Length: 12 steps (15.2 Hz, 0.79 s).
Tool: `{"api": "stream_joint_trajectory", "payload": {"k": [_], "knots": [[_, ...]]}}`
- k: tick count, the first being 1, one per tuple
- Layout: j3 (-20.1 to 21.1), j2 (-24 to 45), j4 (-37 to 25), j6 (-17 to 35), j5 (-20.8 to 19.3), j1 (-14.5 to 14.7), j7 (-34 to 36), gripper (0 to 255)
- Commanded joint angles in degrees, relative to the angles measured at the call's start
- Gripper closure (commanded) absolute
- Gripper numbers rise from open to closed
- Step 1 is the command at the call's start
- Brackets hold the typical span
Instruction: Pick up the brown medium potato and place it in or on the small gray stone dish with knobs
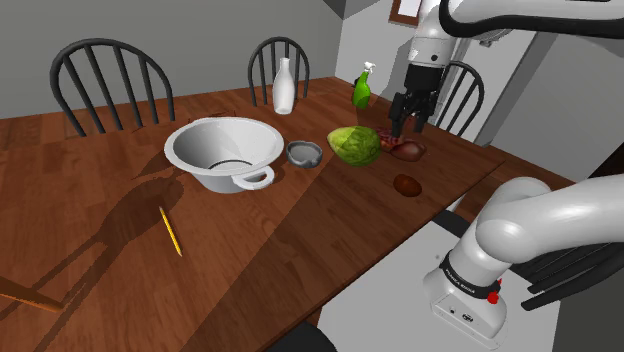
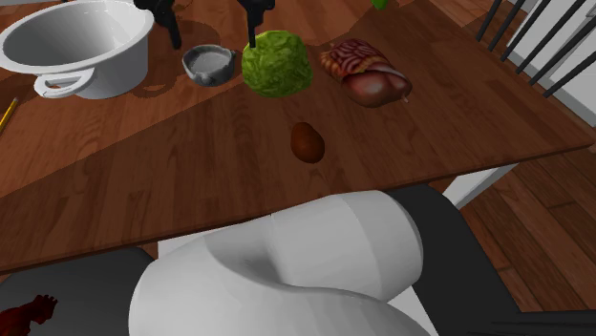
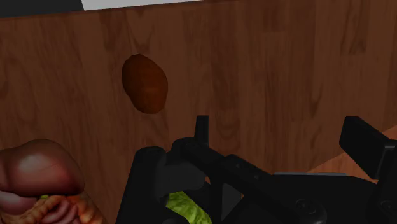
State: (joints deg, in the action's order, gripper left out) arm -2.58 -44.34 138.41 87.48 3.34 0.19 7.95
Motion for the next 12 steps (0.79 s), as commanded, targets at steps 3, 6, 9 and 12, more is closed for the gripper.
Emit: {"api": "stream_joint_trajectory", "payload": {"k": [3, 6, 9, 12], "knots": [[-1.93, -1.39, 3.78, 2.15, -1.87, 0.23, -4.52, 0], [-5.08, -2.82, 8.94, 5.65, -5.01, 0.36, -11.30, 0], [-8.58, -3.28, 13.45, 9.60, -8.50, 0.21, -18.09, 0], [-12.39, -2.55, 17.23, 14.13, -12.27, -0.19, -24.90, 0]]}}
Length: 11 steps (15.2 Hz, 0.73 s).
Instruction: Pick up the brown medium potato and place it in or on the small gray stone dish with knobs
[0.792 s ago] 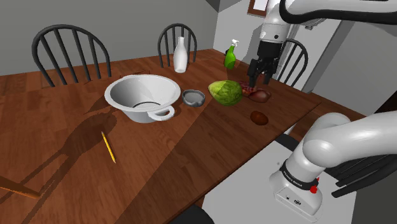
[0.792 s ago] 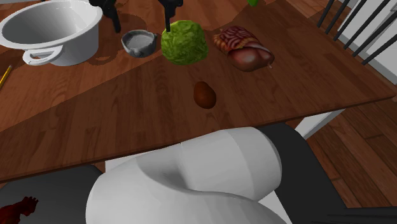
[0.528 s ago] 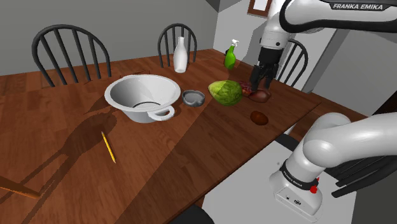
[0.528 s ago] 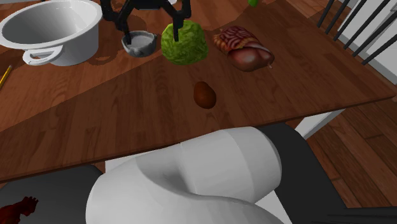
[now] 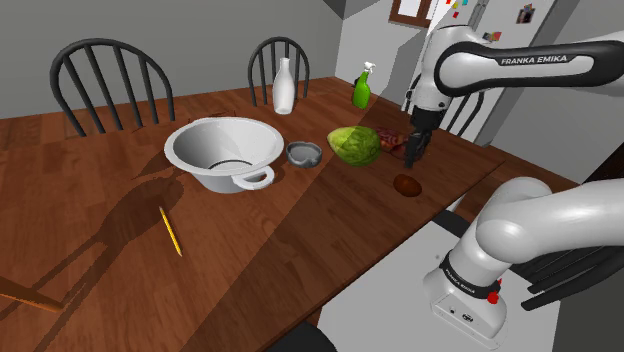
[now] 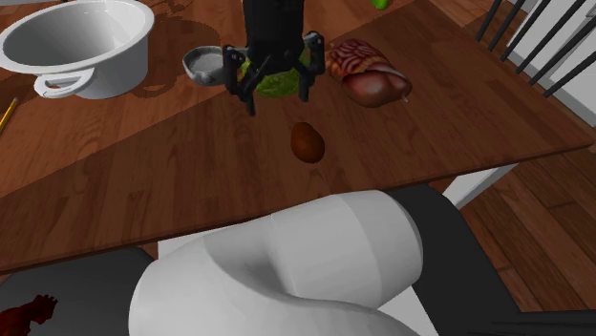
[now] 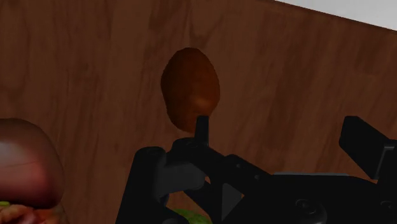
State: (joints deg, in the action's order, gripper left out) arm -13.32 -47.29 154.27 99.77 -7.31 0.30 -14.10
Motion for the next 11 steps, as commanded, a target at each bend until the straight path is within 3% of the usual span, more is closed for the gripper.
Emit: {"api": "stream_joint_trajectory", "payload": {"k": [1, 6, 11], "knots": [[-2.99, 0.94, 2.46, 3.51, -2.92, -0.46, -5.11, 0], [-10.22, 6.26, 6.34, 13.10, -9.43, -1.10, -16.35, 0], [-11.87, 8.49, 8.89, 17.89, -10.88, -1.39, -17.33, 0]]}}
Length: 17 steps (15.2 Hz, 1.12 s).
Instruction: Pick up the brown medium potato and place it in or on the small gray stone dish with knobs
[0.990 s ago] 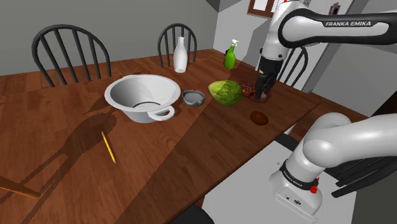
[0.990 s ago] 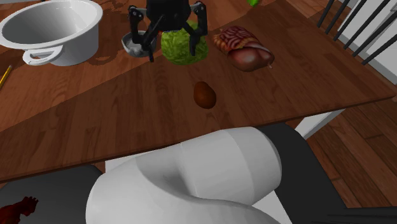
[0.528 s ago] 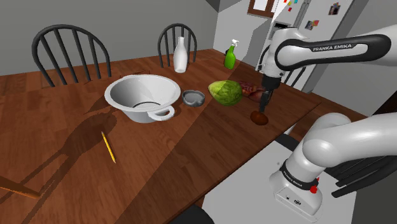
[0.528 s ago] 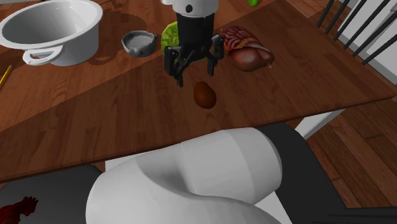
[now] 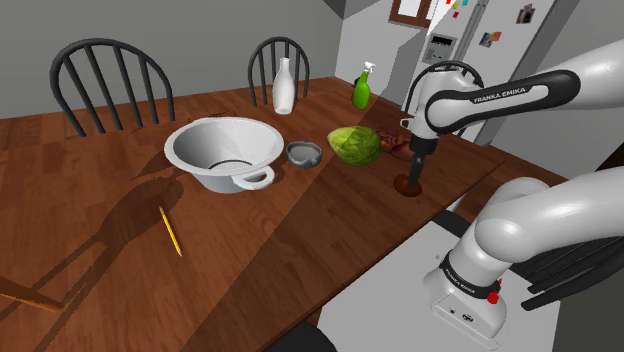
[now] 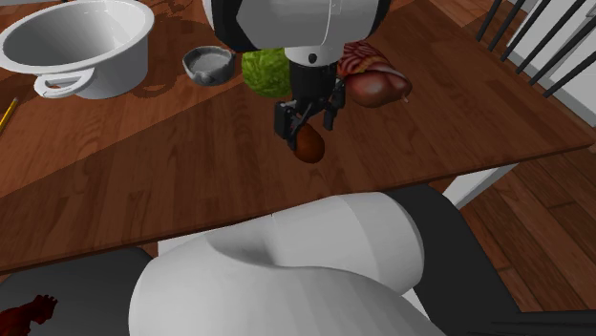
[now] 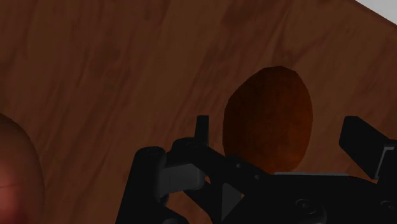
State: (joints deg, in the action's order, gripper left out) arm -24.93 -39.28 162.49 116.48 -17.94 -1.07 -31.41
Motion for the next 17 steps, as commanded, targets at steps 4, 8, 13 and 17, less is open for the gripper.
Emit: {"api": "stream_joint_trajectory", "payload": {"k": [4, 8, 13, 17], "knots": [[-1.15, 2.21, 2.59, 4.78, -1.04, -0.22, 0.02, 0], [-1.15, 2.21, 2.59, 4.78, -1.04, -0.22, 0.02, 0], [-1.14, 2.20, 2.58, 4.76, -1.04, -0.22, 0.02, 255], [-1.14, 2.20, 2.58, 4.77, -1.04, -0.22, 0.02, 255]]}}
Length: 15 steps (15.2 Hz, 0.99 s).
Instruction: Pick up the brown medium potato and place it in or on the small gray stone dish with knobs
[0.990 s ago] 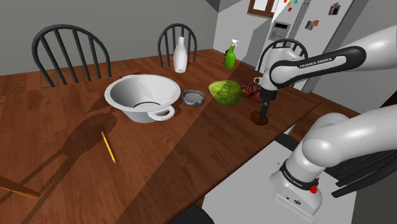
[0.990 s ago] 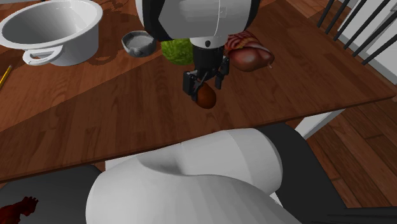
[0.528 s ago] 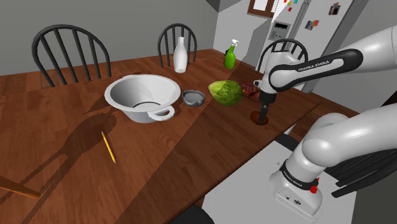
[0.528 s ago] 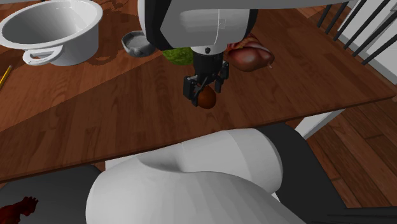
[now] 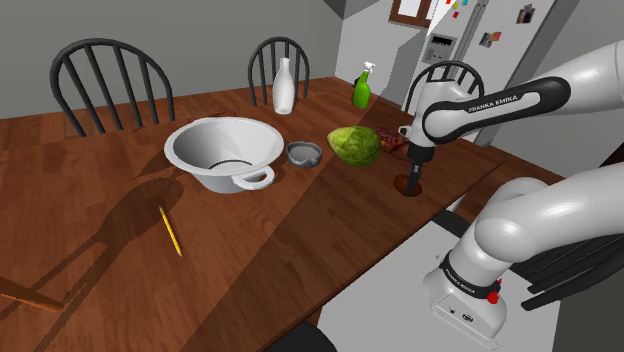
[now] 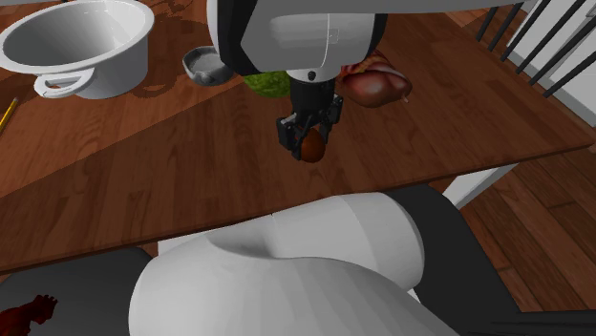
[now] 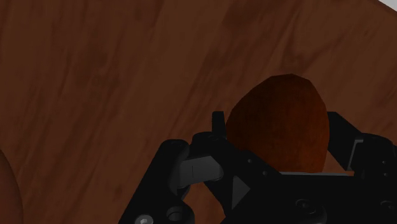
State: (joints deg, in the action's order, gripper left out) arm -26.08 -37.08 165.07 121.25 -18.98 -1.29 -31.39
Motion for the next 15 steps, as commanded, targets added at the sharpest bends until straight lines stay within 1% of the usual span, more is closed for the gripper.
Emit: {"api": "stream_joint_trajectory", "payload": {"k": [1, 4, 15], "knots": [[0.00, 0.00, 0.00, 0.00, 0.00, 0.00, 0.00, 255], [0.00, 0.01, 0.01, 0.02, 0.00, 0.00, 0.00, 255], [2.89, -6.04, -5.31, -11.28, 2.13, 0.16, -0.08, 255]]}}
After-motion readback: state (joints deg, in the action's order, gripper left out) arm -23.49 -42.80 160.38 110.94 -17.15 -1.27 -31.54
